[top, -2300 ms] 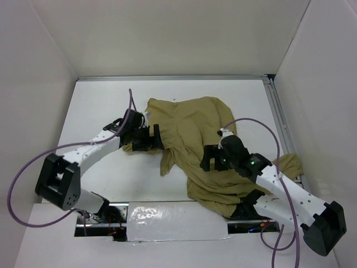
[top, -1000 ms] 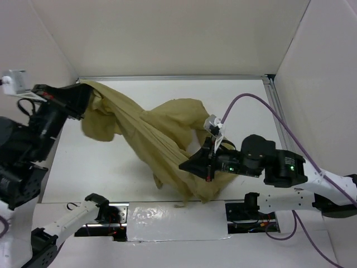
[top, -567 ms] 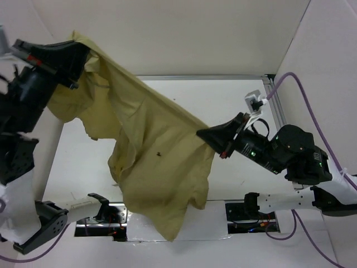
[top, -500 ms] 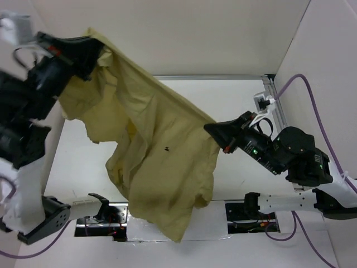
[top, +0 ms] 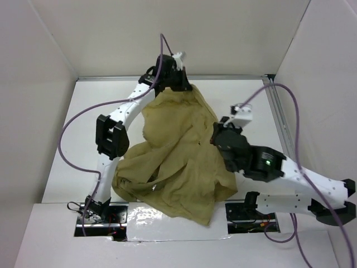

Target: Zip up the jacket

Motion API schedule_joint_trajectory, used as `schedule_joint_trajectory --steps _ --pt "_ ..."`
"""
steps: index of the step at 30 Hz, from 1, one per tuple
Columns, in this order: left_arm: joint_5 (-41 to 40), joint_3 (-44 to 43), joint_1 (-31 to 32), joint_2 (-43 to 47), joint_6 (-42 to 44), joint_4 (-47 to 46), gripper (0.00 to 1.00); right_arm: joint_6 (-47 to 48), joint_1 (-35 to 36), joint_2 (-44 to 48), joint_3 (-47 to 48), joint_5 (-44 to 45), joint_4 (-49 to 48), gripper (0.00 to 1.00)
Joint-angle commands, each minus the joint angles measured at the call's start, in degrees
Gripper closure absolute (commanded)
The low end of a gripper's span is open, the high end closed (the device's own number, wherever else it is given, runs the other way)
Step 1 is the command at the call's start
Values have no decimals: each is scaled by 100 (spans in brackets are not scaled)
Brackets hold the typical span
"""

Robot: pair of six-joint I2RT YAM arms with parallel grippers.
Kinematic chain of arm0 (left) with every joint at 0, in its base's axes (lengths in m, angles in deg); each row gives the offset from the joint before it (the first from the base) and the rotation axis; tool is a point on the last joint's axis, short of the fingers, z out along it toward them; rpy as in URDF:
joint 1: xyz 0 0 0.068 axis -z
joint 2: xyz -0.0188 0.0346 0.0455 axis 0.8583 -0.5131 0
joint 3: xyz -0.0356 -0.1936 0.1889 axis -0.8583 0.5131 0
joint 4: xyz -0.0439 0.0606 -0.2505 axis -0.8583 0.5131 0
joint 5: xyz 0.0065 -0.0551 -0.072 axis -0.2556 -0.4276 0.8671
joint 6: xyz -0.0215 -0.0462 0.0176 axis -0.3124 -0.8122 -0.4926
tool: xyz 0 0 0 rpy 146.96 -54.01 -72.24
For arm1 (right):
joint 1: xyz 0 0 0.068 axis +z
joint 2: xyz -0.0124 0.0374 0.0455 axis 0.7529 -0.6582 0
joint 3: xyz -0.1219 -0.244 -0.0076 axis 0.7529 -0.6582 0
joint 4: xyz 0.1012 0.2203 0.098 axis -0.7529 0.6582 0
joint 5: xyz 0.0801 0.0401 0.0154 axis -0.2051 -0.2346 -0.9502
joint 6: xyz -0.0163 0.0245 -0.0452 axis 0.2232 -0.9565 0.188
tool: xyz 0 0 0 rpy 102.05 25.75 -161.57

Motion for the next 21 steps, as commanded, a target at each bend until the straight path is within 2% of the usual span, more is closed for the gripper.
schedule_joint_trajectory --steps 1,2,3,5,6,8,9,10,12,13,14,15,16,17,19,20,21 --pt "-623 317 -391 234 -255 -660 100 229 -780 -460 324 -651 43 100" --pt "-640 485 -409 252 -281 -783 100 325 -1149 -739 272 -1151 -80 100" --pt "-718 583 -452 235 -308 -1001 100 422 -2066 -916 246 -2348 -316 100" --pt "-972 471 -479 -19 -387 -1021 100 466 -3029 -1346 105 -3533 -572 100" --pt "-1070 252 -497 -134 -387 -1091 100 467 -3843 -1531 96 -3938 -826 100" --pt "-1246 92 -514 -546 -326 -1292 100 597 -4437 -1980 -53 -4739 -1257 100" --pt "-1325 -126 -541 -696 -352 -1476 100 860 -4997 -2199 -71 -5125 -1659 100" --pt "-1369 -302 -549 -889 -378 -1530 100 949 -5255 -2758 164 -5808 -1654 100" --pt "-1343 -821 -611 -1364 -439 -1662 97 1256 -5816 -3733 777 -6470 -1558 100" --pt "-1282 -892 -620 -1522 -449 -1767 83 1284 -5941 -4096 1042 -6517 -1453 100" --pt "-1099 -875 -663 -1550 -466 -1890 35 1345 -6056 -4404 1315 -6596 -1287 98" --pt "-1001 -840 -690 -1558 -466 -2065 1 1415 -6266 -5016 1874 -6640 -1198 91" --pt "-852 -814 -751 -1506 -440 -2032 1 1529 -6338 -5318 2150 -6623 -1023 81" --pt "-616 -761 -769 -1454 -388 -1980 1 1539 -6408 -5591 2857 -6466 -787 60" --pt "-343 -464 -778 -1051 -20 -1857 1 1556 -6461 -6251 3486 -6011 -294 46" --pt "-254 -10 -769 -840 104 -1752 1 1522 -6426 -6323 3689 -5860 21 28" --pt "-358 299 -769 -316 140 -1620 1 1495 -6383 -6184 3551 -5745 42 17"
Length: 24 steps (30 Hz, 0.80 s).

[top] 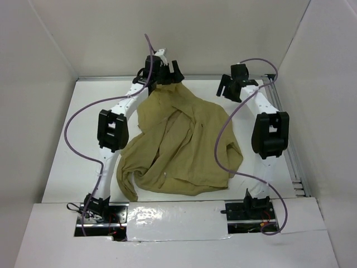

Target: Zip up the jacket

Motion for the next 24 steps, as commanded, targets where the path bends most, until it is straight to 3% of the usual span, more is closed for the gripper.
schedule_joint_trajectory --steps 1,2,5,6,7,9,10,13,15,19,24 --pt "243 780 -55 1273 405 127 1 112 248 426 168 421 611 12" --pt "120 1522 -55 1598 396 207 1 94 363 663 -444 510 331 1" --pt "-389 3047 -72 3325 178 803 1 -255 969 1943 -1666 765 65 0" --pt "-391 3459 -72 3332 176 988 1 -380 1154 2148 -1976 774 47 0" --pt "-521 4290 -124 4028 -146 1173 1 -538 1538 2377 -2240 800 38 0" --pt "-497 5173 -169 4735 -446 1560 1 -1047 2014 2851 -3110 800 30 0" --pt "-366 6013 -204 5400 -744 1631 1 -1258 2226 2967 -3313 809 47 0" --pt "73 7474 -169 6555 -886 1508 1 -1900 2894 3301 -4087 853 134 0" --pt "101 8013 -108 7117 -1080 1456 1 -2329 3211 3460 -4536 732 161 0" --pt "696 9112 -55 7410 -1011 965 1 -2709 3441 3583 -5125 449 -128 0" --pt "1086 9291 -46 6719 -975 199 1 -2693 2959 3031 -5004 441 -252 0"
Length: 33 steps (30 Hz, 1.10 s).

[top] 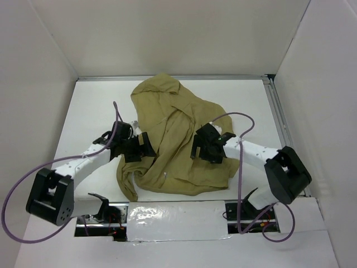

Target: Zip up the jacket

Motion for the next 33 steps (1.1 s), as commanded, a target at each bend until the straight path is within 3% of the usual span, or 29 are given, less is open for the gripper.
schedule_joint_trajectory --steps 1,8,14,16,20,22,24,27,28,31,33 --pt "465 -330 13 -498 -9 -939 1 -166 -421 -369 232 25 -297 1" --pt "166 -1842 -74 -2807 52 -869 1 212 -1529 -1863 1637 473 186 1" --pt "562 -4003 -136 -4986 246 -519 1 572 -2566 -2768 2911 -166 45 1" --pt "701 -4925 -127 -5716 325 -362 1 625 -2768 -3110 3751 -117 395 1" --pt "764 -7014 -206 -6502 360 365 1 1098 -2954 -3121 4546 -167 623 1" --pt "624 -7344 -207 -6364 439 667 1 1284 -2745 -2666 4461 68 555 1" --pt "483 -6952 -163 -5890 492 669 1 1503 -2480 -1992 4015 455 388 0" --pt "140 -5214 -101 -3805 457 160 1 1286 -1918 -1154 3249 772 432 0" --pt "-8 -4227 -110 -3352 405 71 1 1198 -1786 -969 3021 781 423 0" --pt "-673 -2642 -232 -1725 -33 333 1 872 -1076 -109 1819 526 99 0" --pt "-853 -1761 -442 -857 -394 692 1 627 -793 104 1499 368 19 0"
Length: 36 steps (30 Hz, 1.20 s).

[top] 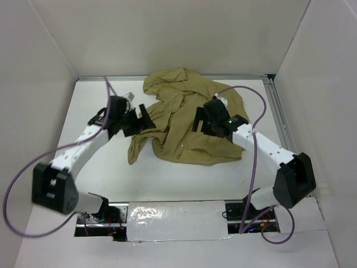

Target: Zip up the jacket

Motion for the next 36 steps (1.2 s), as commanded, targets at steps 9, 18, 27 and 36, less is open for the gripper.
schedule_joint_trajectory --steps 9,18,27,36 --pt "-486 2390 -1651 1409 -1296 838 1 -699 1171 715 -880 -137 -66 0" --pt "-740 2515 -1733 601 -1146 275 18 -628 1286 364 -678 -181 -146 0" --pt "-1152 1892 -933 -444 -1400 467 47 -663 1137 258 -765 -41 -119 0" --pt "-1915 812 -1011 -105 -1665 1714 100 -584 943 557 -1100 -234 -357 0"
